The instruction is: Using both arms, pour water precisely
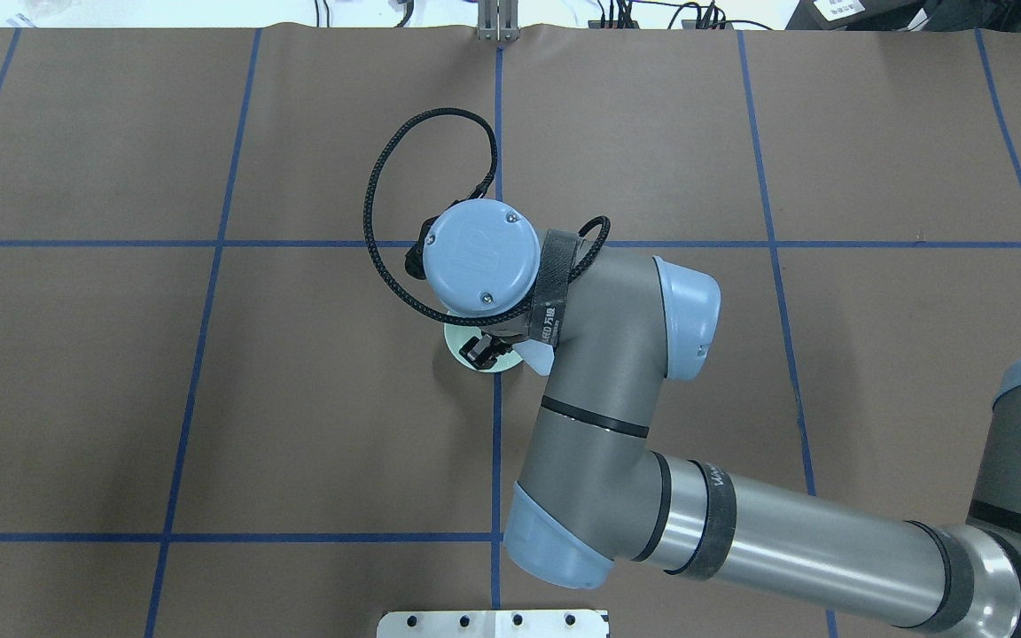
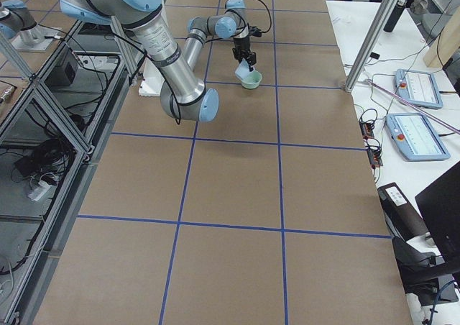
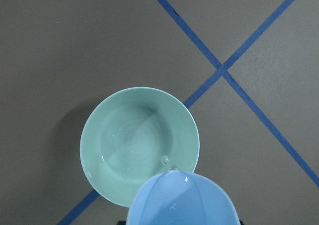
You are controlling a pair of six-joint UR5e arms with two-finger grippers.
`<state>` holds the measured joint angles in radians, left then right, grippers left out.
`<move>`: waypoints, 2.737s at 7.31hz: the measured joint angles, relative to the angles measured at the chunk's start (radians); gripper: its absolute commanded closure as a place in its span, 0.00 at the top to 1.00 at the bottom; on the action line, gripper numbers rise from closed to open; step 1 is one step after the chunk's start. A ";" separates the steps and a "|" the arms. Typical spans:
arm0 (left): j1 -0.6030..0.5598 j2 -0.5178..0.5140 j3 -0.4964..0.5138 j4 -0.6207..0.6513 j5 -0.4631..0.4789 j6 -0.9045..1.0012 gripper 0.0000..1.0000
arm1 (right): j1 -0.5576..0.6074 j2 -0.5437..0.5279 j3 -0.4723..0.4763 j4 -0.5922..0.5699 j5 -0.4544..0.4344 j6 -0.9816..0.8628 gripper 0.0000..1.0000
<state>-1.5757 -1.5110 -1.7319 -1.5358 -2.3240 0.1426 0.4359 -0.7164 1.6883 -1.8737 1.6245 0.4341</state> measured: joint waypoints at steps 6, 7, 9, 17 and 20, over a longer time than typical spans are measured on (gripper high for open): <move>0.000 -0.002 0.000 0.001 0.000 0.000 1.00 | 0.000 0.042 -0.030 -0.064 0.000 0.000 0.00; 0.000 -0.002 -0.001 0.002 0.000 0.000 1.00 | 0.000 0.044 -0.031 -0.065 0.001 0.000 0.00; 0.000 -0.002 -0.001 0.003 -0.001 0.000 1.00 | 0.000 0.044 -0.026 -0.053 0.001 0.005 0.00; 0.000 -0.003 -0.002 0.005 -0.037 0.000 1.00 | 0.012 -0.136 0.087 0.448 -0.055 0.249 0.00; 0.000 -0.005 -0.002 0.005 -0.037 0.000 1.00 | 0.019 -0.214 0.132 0.619 -0.167 0.471 0.00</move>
<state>-1.5754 -1.5155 -1.7334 -1.5309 -2.3608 0.1426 0.4547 -0.9303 1.8204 -1.2551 1.4573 0.9052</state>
